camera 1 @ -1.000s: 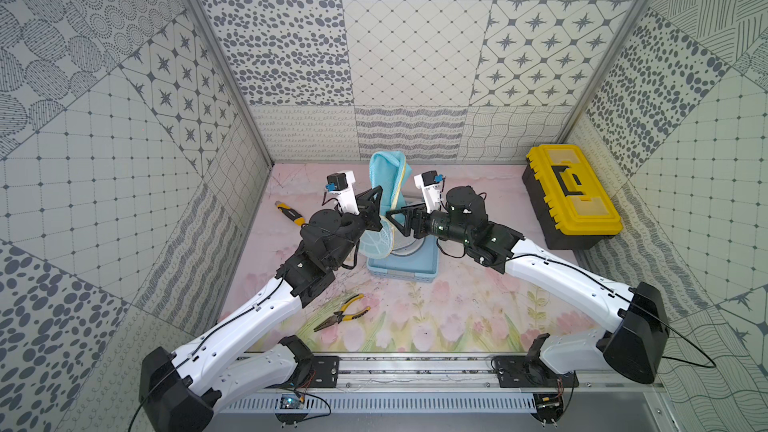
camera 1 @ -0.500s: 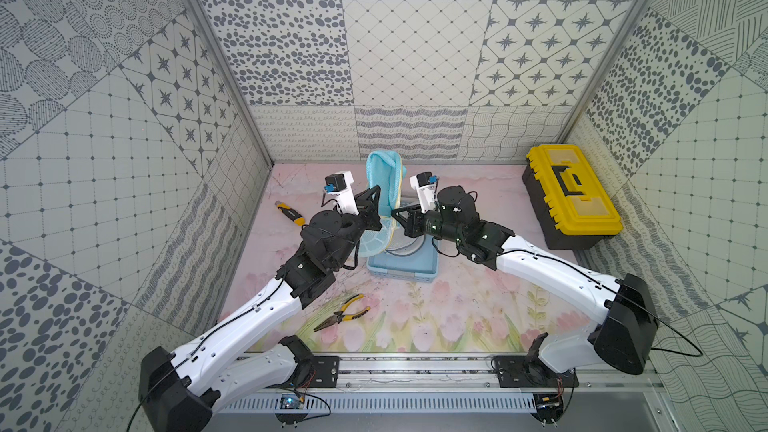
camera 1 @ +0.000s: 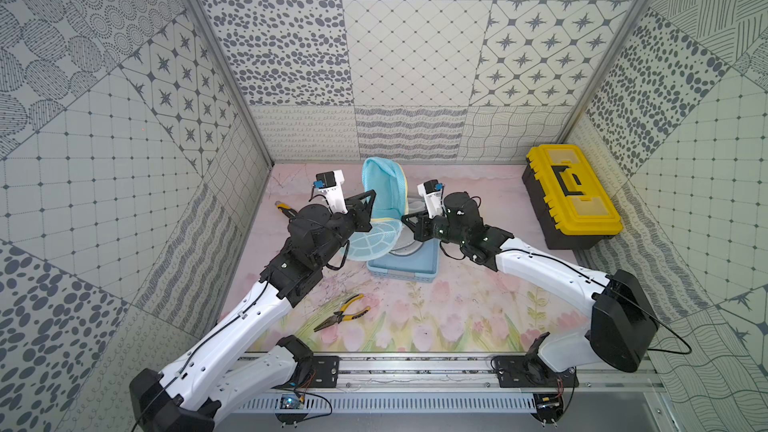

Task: Turn the laundry bag inside out
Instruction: Turn over the laundry bag.

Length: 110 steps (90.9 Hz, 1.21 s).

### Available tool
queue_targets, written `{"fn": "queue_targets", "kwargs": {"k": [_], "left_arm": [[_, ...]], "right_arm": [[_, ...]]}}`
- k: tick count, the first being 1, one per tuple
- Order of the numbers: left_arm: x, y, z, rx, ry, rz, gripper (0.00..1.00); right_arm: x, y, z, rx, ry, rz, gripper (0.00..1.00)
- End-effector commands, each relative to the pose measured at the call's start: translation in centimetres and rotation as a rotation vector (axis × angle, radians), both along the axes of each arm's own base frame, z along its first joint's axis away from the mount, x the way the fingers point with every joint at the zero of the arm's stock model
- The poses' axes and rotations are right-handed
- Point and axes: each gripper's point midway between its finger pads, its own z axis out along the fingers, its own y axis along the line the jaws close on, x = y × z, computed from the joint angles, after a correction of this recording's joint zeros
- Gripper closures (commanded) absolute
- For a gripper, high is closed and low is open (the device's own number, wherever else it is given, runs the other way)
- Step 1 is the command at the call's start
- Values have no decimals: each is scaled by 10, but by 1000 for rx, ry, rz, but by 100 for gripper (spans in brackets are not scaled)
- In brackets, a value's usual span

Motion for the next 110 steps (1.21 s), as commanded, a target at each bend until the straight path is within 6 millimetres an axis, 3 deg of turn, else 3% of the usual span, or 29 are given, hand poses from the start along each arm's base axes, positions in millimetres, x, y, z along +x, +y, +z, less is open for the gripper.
{"fn": "queue_targets", "kwargs": {"k": [1, 8, 17, 20, 32, 42, 52, 63, 83, 102, 110], "left_arm": [[-20, -14, 29, -240, 56, -211, 100], [-25, -16, 32, -279, 42, -265, 100], [-27, -20, 32, -280, 32, -301, 100], [-28, -20, 31, -269, 23, -301, 100], [-30, -19, 37, -210, -53, -299, 100], [-36, -26, 48, -158, -114, -353, 100], [-45, -38, 55, -65, -183, -410, 100], [-64, -56, 52, 137, -307, -403, 100], [-72, -54, 51, 178, -326, -382, 100], [-74, -59, 44, 176, -278, -422, 100], [-73, -56, 41, 176, -277, -405, 100]], "right_arm": [[3, -22, -28, -140, -8, 4, 100], [-4, -21, -29, -154, -29, 60, 100], [-36, -5, -11, -58, -93, 262, 99], [-47, -2, -3, -33, -120, 326, 93], [-76, -1, 8, -75, -220, 451, 52], [-85, -5, -4, -249, -270, 452, 38], [-71, -17, -22, -394, -251, 367, 34], [-55, -29, -19, -401, -254, 231, 32], [-62, -41, 44, -85, -328, 206, 26], [-74, -47, 88, 90, -361, 258, 24], [-73, -52, 93, 111, -340, 241, 23]]}}
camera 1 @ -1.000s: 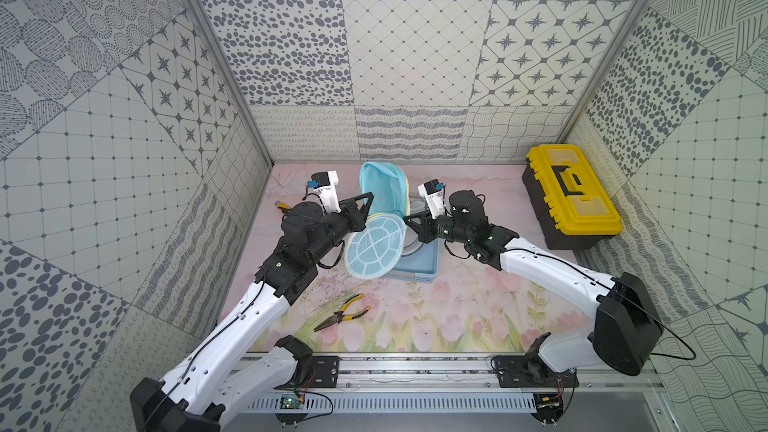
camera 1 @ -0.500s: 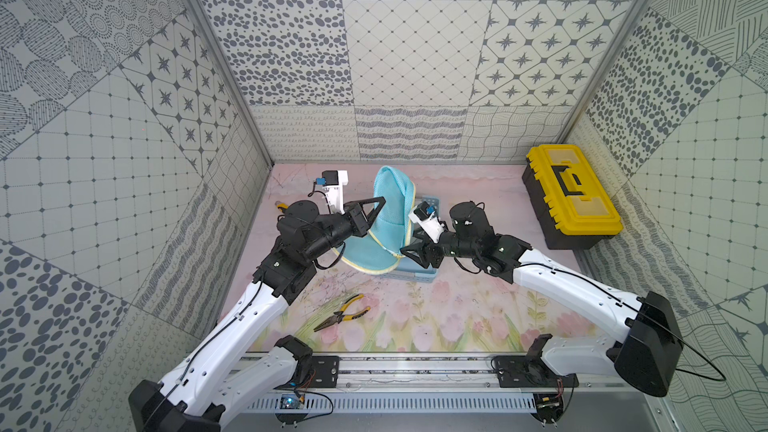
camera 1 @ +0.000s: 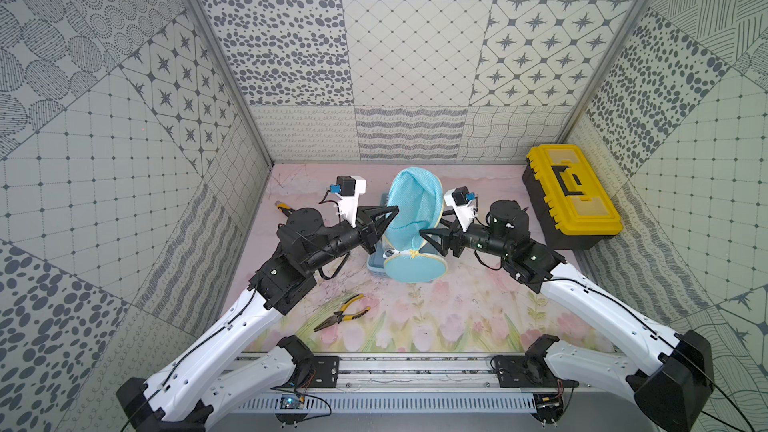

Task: Turn the laundry bag inside out
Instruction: Turn over the laundry bag.

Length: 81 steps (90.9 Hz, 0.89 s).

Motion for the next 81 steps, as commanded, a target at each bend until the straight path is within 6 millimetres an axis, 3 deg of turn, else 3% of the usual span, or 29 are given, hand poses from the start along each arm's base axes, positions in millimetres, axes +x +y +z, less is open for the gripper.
{"fn": "queue_targets", "kwargs": {"k": [1, 14, 21, 29, 37, 42, 53, 63, 81], "left_arm": [[-1, 2, 5, 29, -72, 12, 100], [-3, 2, 4, 26, -64, 5, 100], [-6, 0, 5, 17, -58, -15, 100], [-10, -3, 6, 9, -50, -44, 100], [-14, -5, 4, 19, -24, -73, 100], [-17, -6, 3, 11, 4, -109, 100], [-22, 1, 14, -113, 73, -216, 100], [-25, 4, 26, -201, 119, -314, 100], [-32, -8, 41, -362, 189, -520, 100]], "right_arm": [[-9, -1, 29, 113, -6, 41, 23], [0, -8, 37, 173, 30, -3, 23], [9, -8, 34, 163, 59, -25, 32], [16, -5, 28, 143, 85, -43, 52], [27, -15, 24, 147, 89, -115, 82], [32, -23, 24, 169, 98, -153, 91], [42, -32, 21, 208, 144, -157, 92], [52, -33, 4, 189, 206, -172, 93], [50, -12, -10, 197, 280, -27, 92]]}}
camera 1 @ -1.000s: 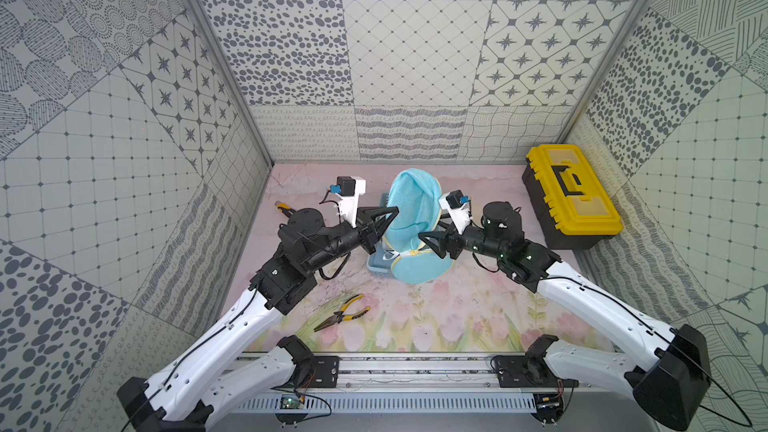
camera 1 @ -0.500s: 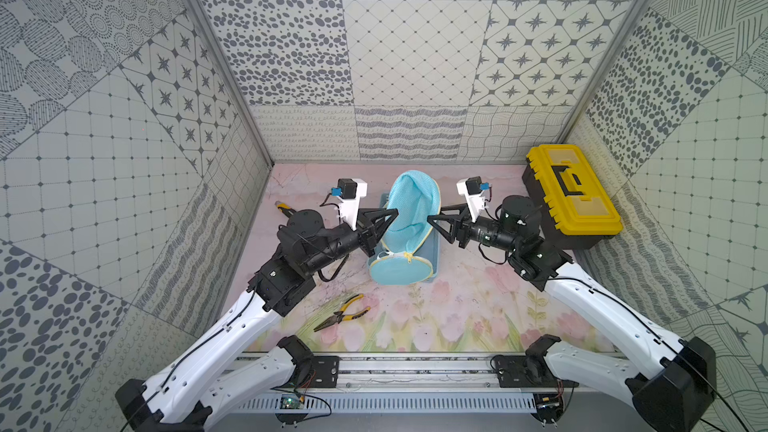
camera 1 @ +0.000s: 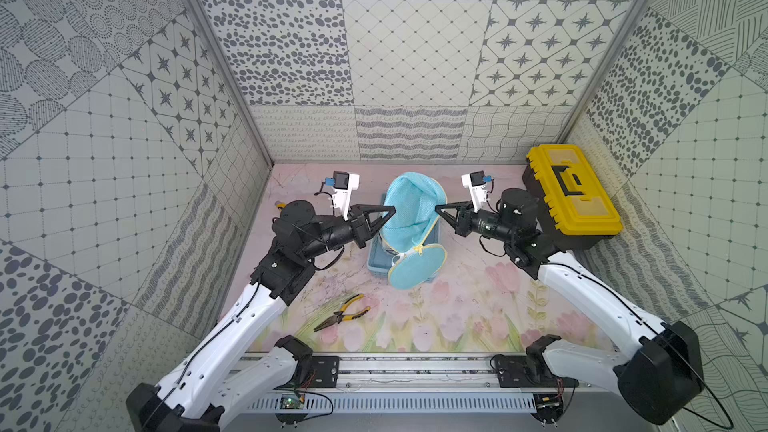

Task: Turn the laundry bag inside out
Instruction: Turn over the laundry bag.

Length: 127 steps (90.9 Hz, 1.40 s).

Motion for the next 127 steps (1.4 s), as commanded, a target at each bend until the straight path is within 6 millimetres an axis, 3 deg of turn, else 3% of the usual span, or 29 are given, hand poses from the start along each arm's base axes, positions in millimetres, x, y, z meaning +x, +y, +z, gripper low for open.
{"fn": "queue_targets", "kwargs": {"k": [1, 13, 19, 31, 39, 53, 62, 76, 92, 115, 121, 127], "left_arm": [[-39, -10, 53, -252, -8, -317, 100], [-38, -2, 74, -348, -55, -286, 100], [-39, 0, 81, -364, -70, -281, 100], [-34, 1, 82, -388, -65, -267, 100], [-30, -1, 76, -384, -53, -264, 100], [-26, -6, 54, -297, 1, -253, 100], [-30, -4, 47, -247, -4, -239, 100], [-34, -1, 36, -158, -19, -199, 100], [-34, -6, 33, -164, -21, -249, 100], [-41, -15, 27, -170, 4, -379, 100], [-40, -17, 24, -165, 24, -387, 100], [-36, -18, 17, -153, 44, -378, 100]], "right_arm": [[-1, 12, 1, 52, 18, 86, 92], [-8, 23, -4, 100, 25, 164, 84], [-13, 29, -11, 95, 27, 191, 74], [-26, 44, -26, 69, 36, 240, 43], [-31, 49, -33, 56, 35, 238, 33], [-41, 31, -10, 77, -61, 215, 27], [-38, 2, -2, 22, -103, 109, 23], [-45, -35, 33, 101, -205, 6, 13], [-64, -17, 54, 181, -218, 210, 8], [-66, 4, 69, 252, -225, 357, 3], [-70, 10, 76, 262, -234, 402, 6], [-75, 15, 79, 265, -238, 443, 15]]}}
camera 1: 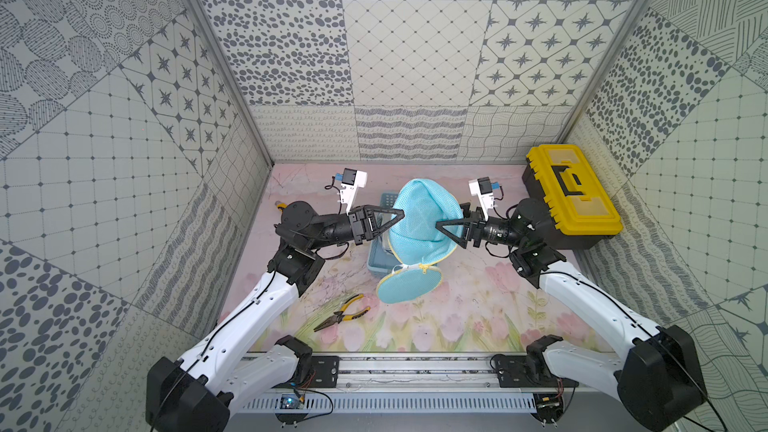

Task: Turn the laundry bag inside out
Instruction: Turn over the laundry bag.

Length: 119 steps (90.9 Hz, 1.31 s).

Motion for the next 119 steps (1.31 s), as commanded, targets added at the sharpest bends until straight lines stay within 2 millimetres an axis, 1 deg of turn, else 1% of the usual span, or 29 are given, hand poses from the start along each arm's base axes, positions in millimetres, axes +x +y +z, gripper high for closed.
{"fn": "queue_targets", "kwargs": {"k": [1, 2, 5, 9, 10, 14, 18, 21, 23, 27, 33, 38, 47, 58, 74, 83, 84, 85, 90, 91, 92, 95, 97, 99, 101, 103, 105, 109, 119], "left_arm": [[-13, -2, 5, 0, -71, -82, 100], [-12, -3, 3, 6, -66, -80, 100], [-10, -3, 1, 16, -69, -70, 100], [-6, -3, -4, 44, -51, -48, 100], [-5, -3, -5, 49, -54, -39, 100], [-1, -2, -9, 80, -38, -15, 100], [3, -2, -13, 120, -32, 6, 100], [6, -3, -18, 153, -14, 10, 98], [7, -3, -23, 175, 6, 6, 90], [8, -4, -30, 203, 29, 2, 78], [10, -6, -36, 219, 46, -11, 65], [11, -7, -40, 235, 53, -10, 60], [13, -7, -44, 280, 45, 1, 58], [12, -11, -52, 341, 46, 12, 60], [8, -28, -63, 352, 58, -43, 61], [10, -31, -66, 340, 71, -49, 63], [10, -31, -66, 338, 71, -47, 64], [11, -31, -66, 336, 70, -46, 67], [12, -31, -65, 331, 64, -40, 98], [12, -31, -64, 331, 63, -38, 100], [13, -31, -64, 332, 63, -36, 100], [14, -31, -66, 342, 61, -29, 100], [14, -30, -67, 350, 59, -24, 100], [14, -29, -67, 356, 54, -21, 100], [14, -29, -67, 361, 48, -17, 100], [13, -27, -68, 365, 44, -11, 100], [13, -26, -67, 366, 38, -5, 100], [12, -24, -67, 367, 29, 1, 100], [10, -18, -63, 371, 11, 28, 100]], "right_arm": [[-22, 10, 43, 64, -131, 127, 18], [-23, 11, 43, 64, -131, 134, 21], [-25, 13, 44, 65, -133, 149, 35], [-26, 15, 44, 60, -126, 155, 61], [-26, 15, 44, 59, -125, 156, 64], [-25, 16, 44, 52, -115, 152, 84], [-22, 16, 41, 32, -95, 132, 100], [-20, 16, 39, 17, -84, 120, 100], [-20, 16, 39, 13, -84, 115, 100], [-18, 15, 34, -13, -69, 96, 100], [-17, 15, 30, -42, -57, 88, 100], [-17, 15, 26, -69, -46, 75, 100], [-15, 13, 19, -120, -45, 54, 100], [-17, 16, 12, -188, -44, 54, 100], [-15, 29, 4, -215, -37, 68, 100], [-16, 34, 1, -226, -37, 72, 100], [-16, 35, 1, -228, -38, 74, 100], [-16, 35, 0, -229, -38, 76, 100], [-17, 36, -2, -239, -36, 74, 100], [-17, 36, -2, -239, -36, 74, 100], [-17, 36, -3, -239, -38, 72, 100], [-16, 34, -4, -242, -38, 59, 84], [-16, 32, -4, -243, -40, 47, 70], [-17, 30, -2, -241, -48, 39, 53], [-17, 26, -1, -237, -53, 29, 42], [-17, 22, 0, -234, -54, 18, 34], [-18, 20, -1, -231, -53, 13, 29], [-18, 9, 3, -214, -54, -16, 25], [-15, -9, 6, -188, -37, -61, 23]]}}
